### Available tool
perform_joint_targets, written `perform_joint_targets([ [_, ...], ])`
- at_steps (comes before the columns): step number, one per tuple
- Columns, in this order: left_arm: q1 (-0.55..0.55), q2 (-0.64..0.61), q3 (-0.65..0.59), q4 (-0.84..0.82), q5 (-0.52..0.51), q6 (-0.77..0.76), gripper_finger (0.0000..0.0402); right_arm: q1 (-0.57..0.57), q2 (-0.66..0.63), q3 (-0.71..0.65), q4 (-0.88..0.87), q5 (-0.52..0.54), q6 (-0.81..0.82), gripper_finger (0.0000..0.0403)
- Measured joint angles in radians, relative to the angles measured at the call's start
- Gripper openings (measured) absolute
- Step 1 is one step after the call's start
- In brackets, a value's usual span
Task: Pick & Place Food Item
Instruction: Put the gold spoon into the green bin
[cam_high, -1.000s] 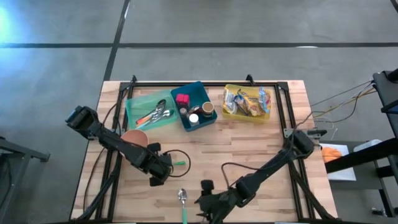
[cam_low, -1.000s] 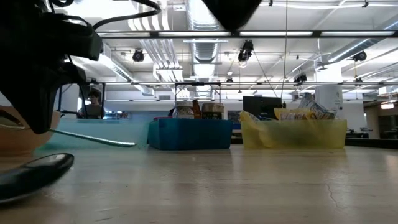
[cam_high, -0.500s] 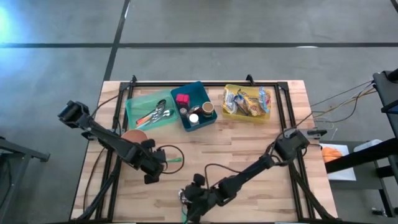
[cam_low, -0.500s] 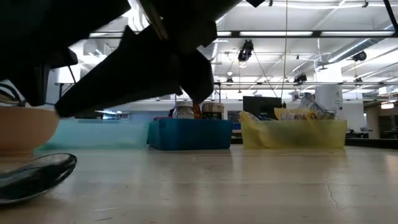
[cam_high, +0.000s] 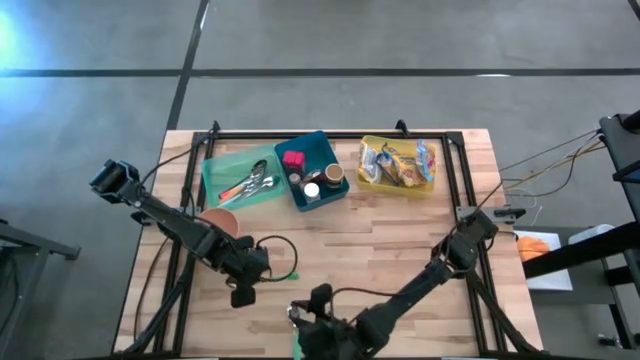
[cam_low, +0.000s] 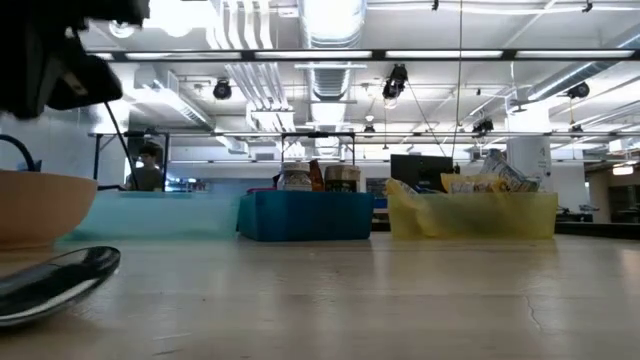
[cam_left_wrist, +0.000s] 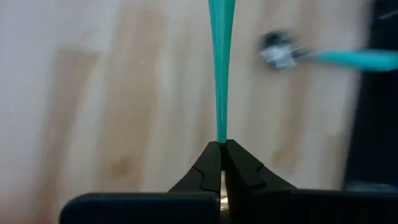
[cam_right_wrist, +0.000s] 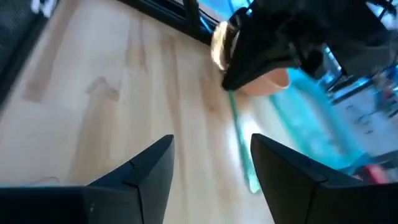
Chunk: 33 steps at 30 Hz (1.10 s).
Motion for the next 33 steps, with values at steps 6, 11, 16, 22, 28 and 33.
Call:
perform_joint_targets([
  [6, 0.0, -0.031, 0.013, 0.206, 0.108, 0.034, 0.0, -0.006, 0.0, 0.005, -0.058, 0.115, -0.085, 0.0211],
  [11, 0.001, -0.043, 0.013, 0.254, 0.144, 0.026, 0.0, -0.002, 0.0, 0.003, -0.097, 0.198, -0.168, 0.0211],
  [16, 0.001, -0.043, 0.013, 0.281, 0.167, 0.023, 0.0, -0.008, 0.0, 0.005, -0.123, 0.174, -0.167, 0.0211],
  [22, 0.005, -0.043, 0.013, 0.277, 0.166, 0.001, 0.0, -0.012, 0.0, 0.006, -0.122, 0.175, -0.175, 0.0211],
  [28, 0.03, -0.043, 0.013, 0.276, 0.151, -0.025, 0.0, -0.012, 0.0, 0.007, -0.12, 0.175, -0.175, 0.0211],
  [33, 0.038, -0.043, 0.013, 0.276, 0.152, -0.027, 0.0, -0.014, 0.0, 0.007, -0.12, 0.175, -0.186, 0.0197],
])
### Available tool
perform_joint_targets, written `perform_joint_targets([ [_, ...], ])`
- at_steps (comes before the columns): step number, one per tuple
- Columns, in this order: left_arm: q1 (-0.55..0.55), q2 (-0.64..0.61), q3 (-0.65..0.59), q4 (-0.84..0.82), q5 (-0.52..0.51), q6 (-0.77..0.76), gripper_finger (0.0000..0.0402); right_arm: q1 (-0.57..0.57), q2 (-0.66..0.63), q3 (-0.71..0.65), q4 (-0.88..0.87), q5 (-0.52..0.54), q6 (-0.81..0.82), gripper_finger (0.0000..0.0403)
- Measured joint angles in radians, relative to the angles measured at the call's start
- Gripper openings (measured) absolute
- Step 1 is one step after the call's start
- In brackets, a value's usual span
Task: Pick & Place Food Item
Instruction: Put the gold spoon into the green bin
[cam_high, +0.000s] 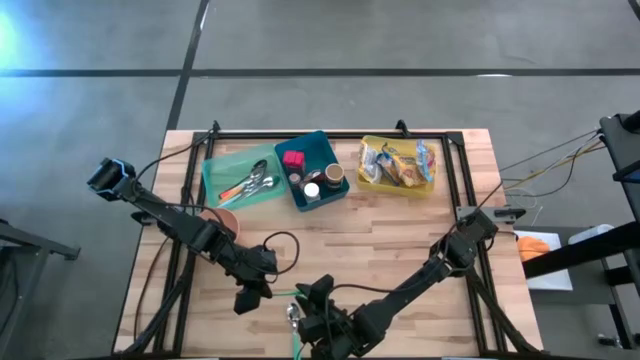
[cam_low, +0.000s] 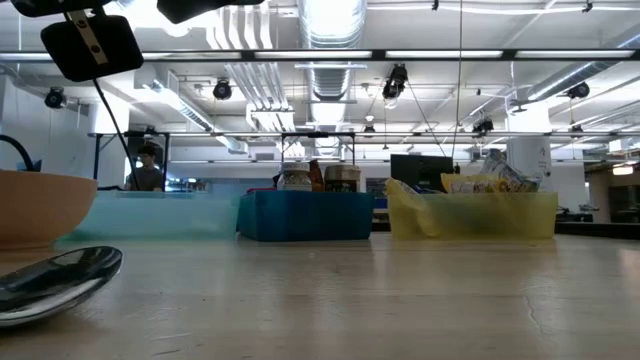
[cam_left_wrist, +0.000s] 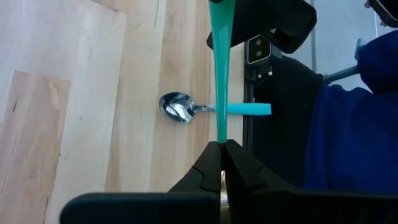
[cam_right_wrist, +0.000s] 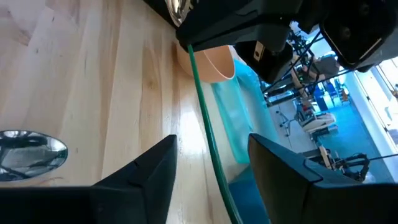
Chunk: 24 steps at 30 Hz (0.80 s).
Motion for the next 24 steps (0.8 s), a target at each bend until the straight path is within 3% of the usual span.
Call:
perform_joint_targets([
  [12, 0.001, 0.0, 0.0, 0.005, 0.008, -0.001, 0.0, 0.0, -0.001, 0.0, -0.016, -0.015, -0.037, 0.002],
  [24, 0.002, -0.001, 0.0, 0.025, 0.029, -0.002, 0.0001, 0.0, -0.002, 0.0, -0.036, -0.019, 0.003, 0.001],
])
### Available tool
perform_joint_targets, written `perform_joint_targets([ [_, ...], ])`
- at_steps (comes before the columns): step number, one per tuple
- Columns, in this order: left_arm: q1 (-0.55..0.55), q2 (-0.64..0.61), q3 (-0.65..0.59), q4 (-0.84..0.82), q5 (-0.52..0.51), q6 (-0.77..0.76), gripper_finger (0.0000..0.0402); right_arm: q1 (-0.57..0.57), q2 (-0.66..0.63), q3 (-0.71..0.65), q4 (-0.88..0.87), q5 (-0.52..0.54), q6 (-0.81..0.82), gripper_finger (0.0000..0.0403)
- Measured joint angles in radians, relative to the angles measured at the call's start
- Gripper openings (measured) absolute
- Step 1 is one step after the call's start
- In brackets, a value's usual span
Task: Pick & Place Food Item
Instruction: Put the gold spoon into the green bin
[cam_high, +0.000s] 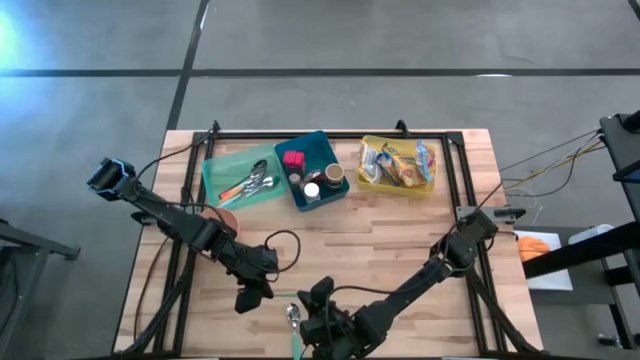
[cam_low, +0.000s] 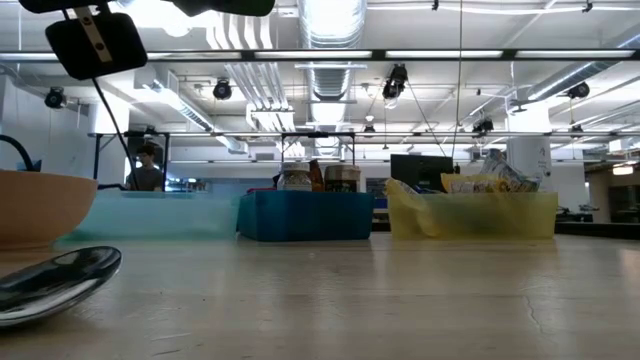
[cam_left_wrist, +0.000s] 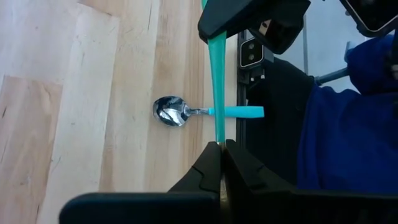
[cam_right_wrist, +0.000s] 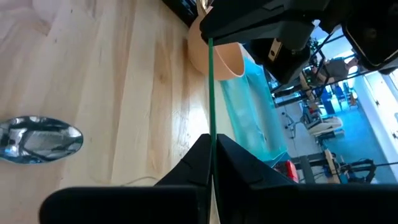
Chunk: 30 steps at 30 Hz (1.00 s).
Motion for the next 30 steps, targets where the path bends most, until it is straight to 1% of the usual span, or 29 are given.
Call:
perform_joint_targets([
  [3, 0.0, -0.01, 0.003, -0.002, 0.001, 0.002, 0.001, -0.001, 0.0, 0.0, 0.003, -0.006, 0.019, 0.0009],
  [5, 0.0, -0.021, 0.006, 0.001, 0.001, 0.002, 0.0024, -0.001, 0.0, 0.0, 0.005, -0.005, 0.023, 0.0009],
  [16, -0.002, -0.141, 0.019, 0.018, 0.011, 0.034, 0.0135, -0.007, -0.003, 0.0, -0.024, -0.012, 0.08, 0.0008],
  [20, -0.002, -0.196, 0.021, 0.017, -0.004, 0.058, 0.0166, -0.006, -0.003, 0.0, -0.028, -0.013, 0.121, 0.0008],
  [24, -0.009, -0.274, 0.02, 0.008, -0.087, 0.15, 0.0183, -0.006, -0.01, 0.0, -0.068, -0.012, 0.218, 0.0008],
  [27, -0.027, -0.335, 0.016, 0.005, -0.195, 0.219, 0.0186, -0.006, -0.029, 0.0, -0.114, -0.004, 0.309, 0.0008],
  [30, -0.041, -0.376, 0.014, -0.003, -0.286, 0.27, 0.0186, -0.003, -0.059, 0.0, -0.154, 0.034, 0.401, 0.0008],
])
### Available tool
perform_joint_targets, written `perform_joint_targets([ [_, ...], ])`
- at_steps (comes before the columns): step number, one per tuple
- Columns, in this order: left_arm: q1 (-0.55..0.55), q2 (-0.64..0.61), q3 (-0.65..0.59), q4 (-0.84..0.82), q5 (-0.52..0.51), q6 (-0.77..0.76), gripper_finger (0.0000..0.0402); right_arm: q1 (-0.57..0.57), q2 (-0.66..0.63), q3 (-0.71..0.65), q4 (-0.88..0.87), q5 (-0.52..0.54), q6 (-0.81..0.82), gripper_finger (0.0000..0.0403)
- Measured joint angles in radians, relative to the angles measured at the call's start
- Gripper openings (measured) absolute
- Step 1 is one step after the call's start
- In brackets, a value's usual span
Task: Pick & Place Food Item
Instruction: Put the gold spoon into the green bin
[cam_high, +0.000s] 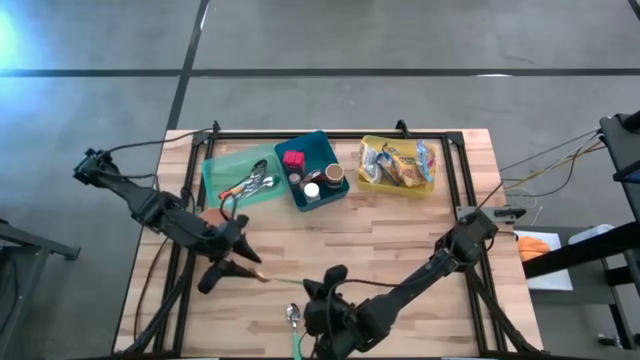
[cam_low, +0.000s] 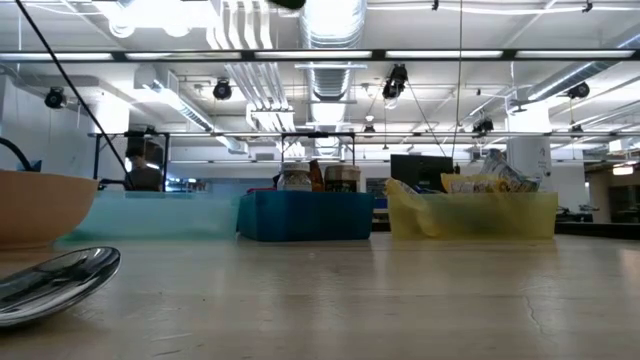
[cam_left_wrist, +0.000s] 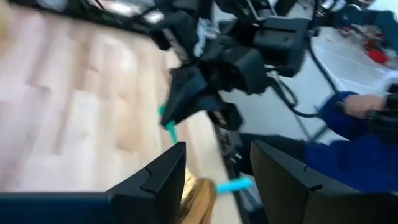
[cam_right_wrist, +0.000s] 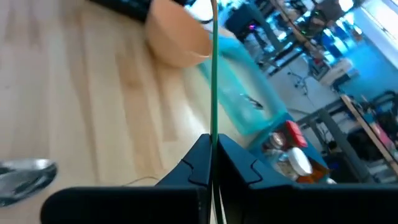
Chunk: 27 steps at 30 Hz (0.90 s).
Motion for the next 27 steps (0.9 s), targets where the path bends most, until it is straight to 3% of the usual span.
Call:
perform_joint_targets([
  [6, -0.009, -0.04, 0.0, 0.0, -0.056, 0.028, 0.0186, 0.021, -0.054, 0.0, -0.106, 0.048, 0.182, 0.0008],
  [12, -0.009, -0.055, -0.001, 0.004, -0.117, 0.057, 0.0186, 0.027, -0.093, -0.001, -0.39, 0.081, 0.579, 0.0008],
  [15, -0.009, -0.055, -0.001, 0.014, -0.178, 0.077, 0.0186, 0.025, -0.096, -0.002, -0.46, 0.099, 0.702, 0.0008],
  [21, -0.009, -0.053, -0.003, 0.054, -0.283, 0.075, 0.0186, 0.014, -0.101, 0.005, -0.472, 0.162, 0.763, 0.0008],
  [27, -0.008, -0.023, -0.081, 0.342, -0.306, 0.005, 0.0187, -0.014, -0.105, 0.041, -0.461, 0.278, 0.714, 0.0008],
])
